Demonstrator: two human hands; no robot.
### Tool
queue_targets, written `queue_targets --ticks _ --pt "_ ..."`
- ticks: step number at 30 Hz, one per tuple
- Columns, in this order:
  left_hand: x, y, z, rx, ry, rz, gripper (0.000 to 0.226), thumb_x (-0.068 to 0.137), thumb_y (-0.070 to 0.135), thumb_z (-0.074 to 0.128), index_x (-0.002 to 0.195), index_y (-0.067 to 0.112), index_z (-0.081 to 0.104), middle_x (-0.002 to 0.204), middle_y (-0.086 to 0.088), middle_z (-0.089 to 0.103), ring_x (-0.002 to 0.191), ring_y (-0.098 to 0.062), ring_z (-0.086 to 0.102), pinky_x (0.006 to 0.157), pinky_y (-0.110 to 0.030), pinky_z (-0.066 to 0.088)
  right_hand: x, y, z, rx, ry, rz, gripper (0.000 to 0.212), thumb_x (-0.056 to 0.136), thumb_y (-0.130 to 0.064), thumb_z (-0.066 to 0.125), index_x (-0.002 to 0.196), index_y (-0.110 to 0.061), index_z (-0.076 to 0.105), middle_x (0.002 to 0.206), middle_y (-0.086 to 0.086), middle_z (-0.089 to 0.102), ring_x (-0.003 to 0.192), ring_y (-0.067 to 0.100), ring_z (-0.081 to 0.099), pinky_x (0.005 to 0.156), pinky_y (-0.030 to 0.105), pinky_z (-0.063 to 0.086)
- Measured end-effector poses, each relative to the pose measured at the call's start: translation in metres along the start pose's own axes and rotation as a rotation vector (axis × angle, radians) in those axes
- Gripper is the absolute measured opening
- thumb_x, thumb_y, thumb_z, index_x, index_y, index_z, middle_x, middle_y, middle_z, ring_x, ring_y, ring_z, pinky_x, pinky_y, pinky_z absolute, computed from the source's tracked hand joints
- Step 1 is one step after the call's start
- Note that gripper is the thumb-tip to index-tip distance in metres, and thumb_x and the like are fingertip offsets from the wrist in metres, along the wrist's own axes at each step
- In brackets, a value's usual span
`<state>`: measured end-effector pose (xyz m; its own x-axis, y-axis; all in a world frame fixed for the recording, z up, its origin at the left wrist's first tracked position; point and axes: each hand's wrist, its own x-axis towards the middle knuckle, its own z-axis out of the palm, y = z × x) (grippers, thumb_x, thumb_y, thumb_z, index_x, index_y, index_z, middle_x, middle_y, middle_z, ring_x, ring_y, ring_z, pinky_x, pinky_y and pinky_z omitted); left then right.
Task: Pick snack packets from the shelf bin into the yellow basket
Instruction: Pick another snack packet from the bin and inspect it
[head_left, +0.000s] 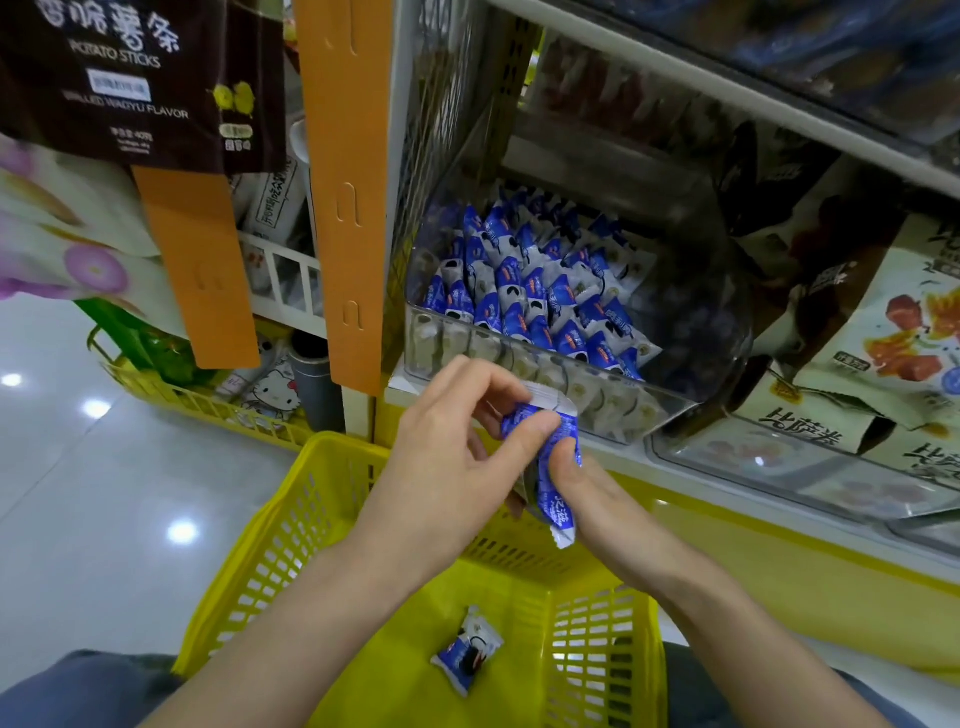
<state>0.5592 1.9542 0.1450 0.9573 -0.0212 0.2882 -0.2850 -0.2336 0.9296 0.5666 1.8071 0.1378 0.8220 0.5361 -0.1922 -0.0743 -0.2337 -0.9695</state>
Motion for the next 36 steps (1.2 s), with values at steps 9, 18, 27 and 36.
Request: queue_targets --ticks 9,18,27,36 --pt "0.001 -0.007 0.001 0.167 0.036 0.046 0.013 0.088 0.014 0.057 0.078 0.022 0.056 0.073 0.013 0.055 0.069 -0.004 0.057 0.054 -0.015 0.045 0.003 0.003 0.006 0.018 0.179 -0.018 0.041 0.079 -0.051 0.044 0.110 -0.026 0.053 0.094 -0.015 0.064 0.082 -0.006 0.061 0.070 0.009 0.046" --pt "0.011 -0.011 -0.001 -0.172 0.060 -0.246 0.014 0.089 0.015 0.056 0.076 0.014 0.062 0.073 0.004 0.064 0.071 -0.012 0.060 0.063 -0.028 0.051 0.006 0.000 0.004 0.094 0.209 -0.020 0.040 0.080 -0.039 0.050 0.115 -0.020 0.055 0.096 -0.011 0.067 0.087 0.000 0.063 0.073 0.012 0.048" --pt "0.012 -0.010 0.008 -0.210 -0.010 -0.231 0.020 0.083 0.009 0.064 0.092 0.026 0.060 0.086 0.012 0.067 0.081 -0.004 0.063 0.072 -0.021 0.053 0.003 -0.005 -0.005 -0.094 0.271 -0.037 0.053 0.072 -0.039 0.062 0.122 -0.034 0.046 0.115 -0.011 0.063 0.104 0.002 0.060 0.084 0.017 0.050" --pt "0.050 -0.003 -0.004 0.211 -0.011 0.122 0.023 0.092 0.027 0.051 0.115 0.026 0.053 0.110 0.018 0.056 0.105 0.005 0.048 0.089 -0.013 0.037 0.012 -0.056 -0.056 -0.143 0.602 -0.069 0.051 0.073 -0.029 0.068 0.120 -0.014 0.056 0.111 -0.004 0.067 0.097 0.008 0.066 0.081 0.022 0.053"
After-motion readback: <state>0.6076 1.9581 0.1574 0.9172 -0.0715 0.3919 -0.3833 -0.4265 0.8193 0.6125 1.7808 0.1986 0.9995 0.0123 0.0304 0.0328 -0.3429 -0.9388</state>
